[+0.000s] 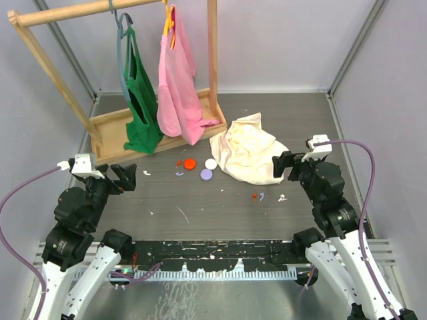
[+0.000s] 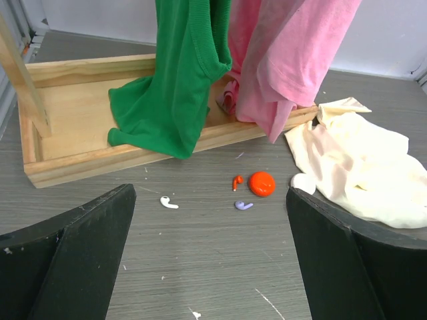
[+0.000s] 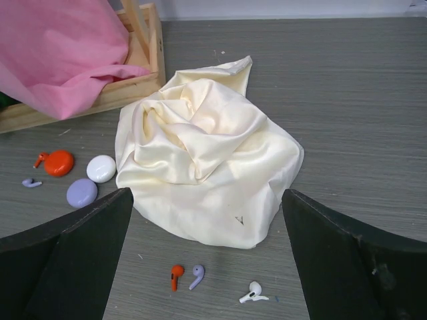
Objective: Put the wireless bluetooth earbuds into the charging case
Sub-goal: Move the distractor to the center of the board.
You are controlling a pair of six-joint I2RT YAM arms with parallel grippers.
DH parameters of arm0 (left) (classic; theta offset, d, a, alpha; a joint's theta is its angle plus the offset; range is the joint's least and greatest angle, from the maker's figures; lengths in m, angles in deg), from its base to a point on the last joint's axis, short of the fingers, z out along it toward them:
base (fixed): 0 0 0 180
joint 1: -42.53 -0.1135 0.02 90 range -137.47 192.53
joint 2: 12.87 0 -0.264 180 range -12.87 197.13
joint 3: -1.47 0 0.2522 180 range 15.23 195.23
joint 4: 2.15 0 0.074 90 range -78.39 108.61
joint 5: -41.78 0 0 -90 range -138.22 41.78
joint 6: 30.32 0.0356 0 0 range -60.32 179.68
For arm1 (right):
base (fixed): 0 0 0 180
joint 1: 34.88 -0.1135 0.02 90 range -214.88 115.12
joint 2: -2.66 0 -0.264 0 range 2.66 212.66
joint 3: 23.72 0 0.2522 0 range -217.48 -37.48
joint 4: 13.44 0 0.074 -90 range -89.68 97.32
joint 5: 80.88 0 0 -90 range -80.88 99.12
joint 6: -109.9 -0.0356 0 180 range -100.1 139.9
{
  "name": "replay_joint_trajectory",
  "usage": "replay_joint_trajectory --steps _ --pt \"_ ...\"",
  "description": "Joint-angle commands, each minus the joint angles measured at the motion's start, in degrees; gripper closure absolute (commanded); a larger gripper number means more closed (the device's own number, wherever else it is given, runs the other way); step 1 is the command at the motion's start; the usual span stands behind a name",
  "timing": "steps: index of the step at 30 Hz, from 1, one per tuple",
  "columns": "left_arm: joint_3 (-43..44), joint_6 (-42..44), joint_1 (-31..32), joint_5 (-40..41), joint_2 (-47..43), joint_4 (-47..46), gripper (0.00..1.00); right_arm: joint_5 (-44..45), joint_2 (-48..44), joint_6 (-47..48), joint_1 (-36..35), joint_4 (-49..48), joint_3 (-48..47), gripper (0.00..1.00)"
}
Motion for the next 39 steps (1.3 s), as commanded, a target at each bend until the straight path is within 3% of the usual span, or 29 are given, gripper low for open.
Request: replay_joint_trajectory --steps 1,9,18,26,39 --pt "-0.1 0.3 0.1 0.0 -0.8 -2.8 0.02 0.9 -0.4 0.1 -0.2 -1.4 -2.7 0.0" --pt "0.1 0.4 0.1 0.1 -1.4 -2.9 0.02 -2.0 1.4 0.3 -0.3 -0.9 -3.5 0.0" --pt "0.0 0.2 0.1 -0.1 -2.7 -2.9 0.02 -11.3 9.1 -1.1 -0.2 -2.6 -5.8 0.0" --pt "0.2 0.0 0.1 -1.0 -3.3 -3.1 0.02 -17.8 20.7 -5.5 -1.0 -12.9 -3.5 0.0" --pt "0.2 0.1 0.1 0.0 -4.4 -2.6 0.02 -24.7 45.3 -14.8 -10.4 -31.2 -5.4 0.0"
